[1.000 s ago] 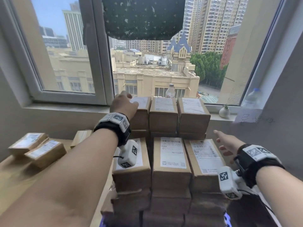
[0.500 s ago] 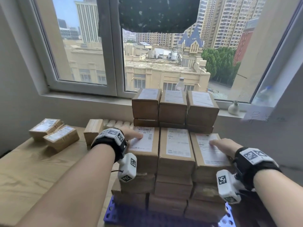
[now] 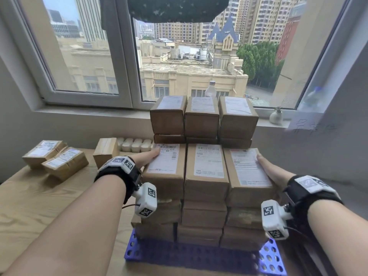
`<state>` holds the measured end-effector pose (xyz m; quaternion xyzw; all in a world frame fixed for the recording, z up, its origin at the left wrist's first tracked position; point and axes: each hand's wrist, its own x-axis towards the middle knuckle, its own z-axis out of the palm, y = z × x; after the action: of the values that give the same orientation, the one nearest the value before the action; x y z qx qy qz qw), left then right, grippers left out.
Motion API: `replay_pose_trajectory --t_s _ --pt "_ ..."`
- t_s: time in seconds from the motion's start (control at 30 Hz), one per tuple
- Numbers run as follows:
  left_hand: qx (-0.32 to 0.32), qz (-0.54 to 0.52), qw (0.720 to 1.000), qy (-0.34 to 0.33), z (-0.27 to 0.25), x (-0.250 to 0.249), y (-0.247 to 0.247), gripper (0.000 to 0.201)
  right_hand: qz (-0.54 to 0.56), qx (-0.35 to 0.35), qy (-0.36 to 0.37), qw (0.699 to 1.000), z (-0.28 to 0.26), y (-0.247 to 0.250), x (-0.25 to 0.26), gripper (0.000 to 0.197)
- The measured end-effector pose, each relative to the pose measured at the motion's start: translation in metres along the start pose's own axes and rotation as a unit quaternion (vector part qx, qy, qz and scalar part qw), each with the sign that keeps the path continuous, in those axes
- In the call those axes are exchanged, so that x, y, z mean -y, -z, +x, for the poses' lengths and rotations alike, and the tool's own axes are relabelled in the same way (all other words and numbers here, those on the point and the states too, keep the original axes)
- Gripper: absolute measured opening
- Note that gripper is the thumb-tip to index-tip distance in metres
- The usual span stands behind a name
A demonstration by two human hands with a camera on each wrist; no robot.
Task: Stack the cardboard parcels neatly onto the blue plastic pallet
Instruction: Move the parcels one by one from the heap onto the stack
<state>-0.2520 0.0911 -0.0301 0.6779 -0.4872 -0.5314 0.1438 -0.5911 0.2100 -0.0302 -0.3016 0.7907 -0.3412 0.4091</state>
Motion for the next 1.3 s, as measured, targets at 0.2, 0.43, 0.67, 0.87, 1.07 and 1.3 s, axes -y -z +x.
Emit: replay_pose_trajectory --t_s 0.2,0.43,0.67,0.87,1.07,1.3 --pt "0.023 0.02 1.0 -0.005 -0.003 -0.007 0.003 0.064 0.033 -0.013 -0.031 0.999 -0.002 -0.002 0.004 0.067" --pt "0.01 0.165 0.983 -0.082 -0.019 -0.016 0.023 0.077 -0.133 -0.206 0.054 0.968 -0.04 -0.023 0.054 0.068" --pt "-0.083 0.261 0.933 -0.233 -0.029 -0.005 0.075 0.051 -0.242 -0.238 0.176 0.924 -0.098 -0.123 0.099 0.012" --pt "-0.123 0.292 0.91 -0.269 -0.023 0.044 0.13 0.038 -0.269 -0.168 0.239 0.918 -0.132 -0.225 0.117 0.014" --pt "-0.145 0.28 0.916 -0.249 -0.013 0.1 0.183 0.035 -0.281 -0.106 0.286 0.91 -0.152 -0.311 0.124 0.019" --pt "-0.148 0.242 0.936 -0.209 0.004 0.145 0.232 0.038 -0.273 -0.049 0.311 0.909 -0.149 -0.383 0.138 0.019"
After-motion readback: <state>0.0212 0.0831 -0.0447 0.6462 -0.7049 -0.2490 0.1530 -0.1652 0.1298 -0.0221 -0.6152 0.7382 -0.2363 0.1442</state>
